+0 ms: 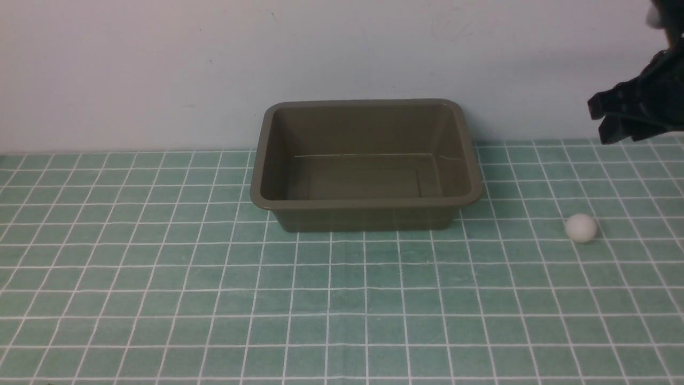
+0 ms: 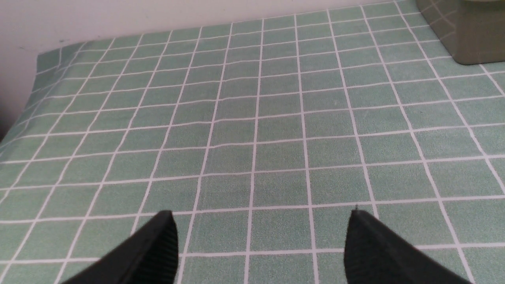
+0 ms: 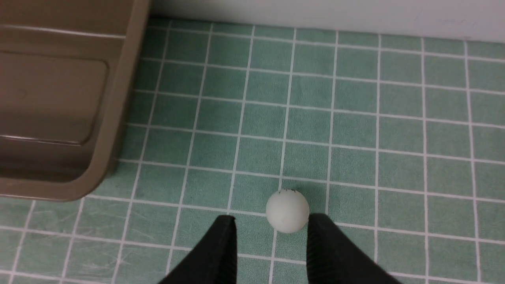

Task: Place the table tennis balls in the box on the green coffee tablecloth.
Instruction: 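Reach for and grasp a ping pong ball on the table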

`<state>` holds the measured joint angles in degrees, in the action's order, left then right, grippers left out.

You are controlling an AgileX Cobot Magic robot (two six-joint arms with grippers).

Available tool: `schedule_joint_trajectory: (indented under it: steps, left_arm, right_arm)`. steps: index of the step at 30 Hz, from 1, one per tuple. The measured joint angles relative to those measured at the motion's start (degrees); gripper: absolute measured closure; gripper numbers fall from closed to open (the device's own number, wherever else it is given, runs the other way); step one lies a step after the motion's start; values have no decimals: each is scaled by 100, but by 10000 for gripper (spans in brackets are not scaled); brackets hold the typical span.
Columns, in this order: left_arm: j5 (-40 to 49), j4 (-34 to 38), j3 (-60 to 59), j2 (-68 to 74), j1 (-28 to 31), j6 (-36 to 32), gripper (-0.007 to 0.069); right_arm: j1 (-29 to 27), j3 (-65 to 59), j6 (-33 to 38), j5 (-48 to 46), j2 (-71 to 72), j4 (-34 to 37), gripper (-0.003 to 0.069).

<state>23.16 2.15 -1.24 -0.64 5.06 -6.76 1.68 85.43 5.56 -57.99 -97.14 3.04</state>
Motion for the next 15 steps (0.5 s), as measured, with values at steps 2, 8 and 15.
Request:
schedule_joint_trajectory:
  steps: [2,8,15]
  left_arm:
    - [0,0,0,0,0,0,114]
    - [0,0,0,0,0,0,114]
    - [0,0,0,0,0,0,114]
  right_arm:
    - [0,77,7,-41,-167,-12,347]
    - [0,155,-57,-44,-694,-274,244]
    - [0,233,-360,11,-1331,-630,202]
